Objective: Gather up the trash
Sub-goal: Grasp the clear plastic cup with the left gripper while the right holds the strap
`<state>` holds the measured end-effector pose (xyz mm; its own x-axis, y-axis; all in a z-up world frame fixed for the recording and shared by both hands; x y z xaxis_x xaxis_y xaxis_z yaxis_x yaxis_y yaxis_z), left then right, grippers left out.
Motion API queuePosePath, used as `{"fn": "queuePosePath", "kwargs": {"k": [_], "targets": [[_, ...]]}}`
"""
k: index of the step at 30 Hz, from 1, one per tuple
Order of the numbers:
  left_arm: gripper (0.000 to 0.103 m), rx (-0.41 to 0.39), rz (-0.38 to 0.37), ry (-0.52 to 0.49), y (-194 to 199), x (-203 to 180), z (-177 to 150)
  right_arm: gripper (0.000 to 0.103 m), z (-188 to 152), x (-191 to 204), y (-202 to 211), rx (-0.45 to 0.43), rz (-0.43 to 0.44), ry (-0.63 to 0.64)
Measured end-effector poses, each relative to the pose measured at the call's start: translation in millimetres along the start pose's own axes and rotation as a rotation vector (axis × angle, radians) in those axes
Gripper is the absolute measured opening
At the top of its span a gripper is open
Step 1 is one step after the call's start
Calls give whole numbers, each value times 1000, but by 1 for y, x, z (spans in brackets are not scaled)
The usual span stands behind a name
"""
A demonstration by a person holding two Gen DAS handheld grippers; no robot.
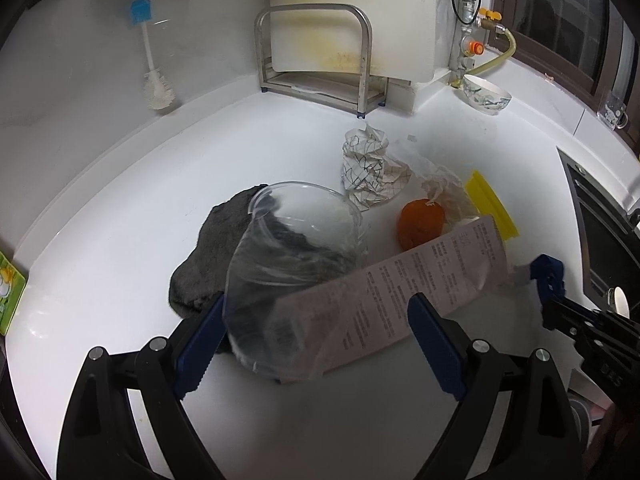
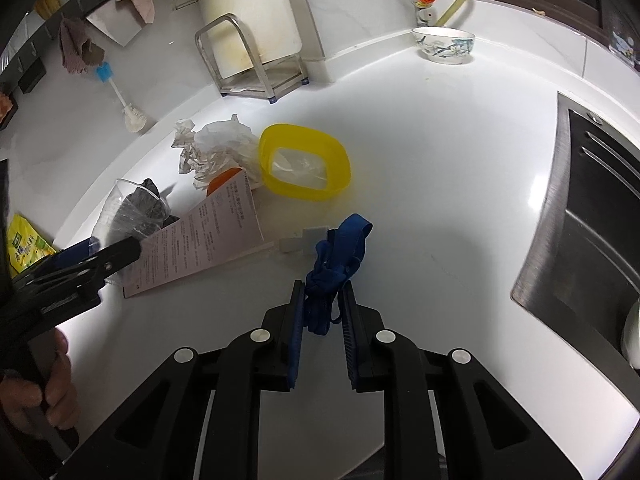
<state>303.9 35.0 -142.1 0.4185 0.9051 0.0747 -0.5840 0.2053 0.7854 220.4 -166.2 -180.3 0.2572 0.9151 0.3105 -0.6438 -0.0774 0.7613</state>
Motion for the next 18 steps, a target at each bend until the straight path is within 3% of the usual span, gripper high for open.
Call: {"fn": "queuePosePath", "kwargs": {"k": [9,15,18], "targets": [[88,-2,44,-17,-17,-1,4,17,-3,-2,6,-4,1,-12],[69,7,46,-27,-22,-1,6,17,-4,0,6,-3,6,-12],[68,-3,36,-23,-20,0,7,17,-4,0,6,-3,8,-11]]}}
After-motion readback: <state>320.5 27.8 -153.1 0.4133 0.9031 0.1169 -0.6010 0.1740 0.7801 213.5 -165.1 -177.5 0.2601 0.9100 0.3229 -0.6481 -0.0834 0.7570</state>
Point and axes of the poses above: each gripper's, at about its wrist camera, not at the fingertips, and y roughly against the way its jaws point, x to its left, z to its top, the point moved 1 cm from there along -y, roughly the way its jaws point, and after that the axes turned 5 degrees about -y, right-handed, at the moved point
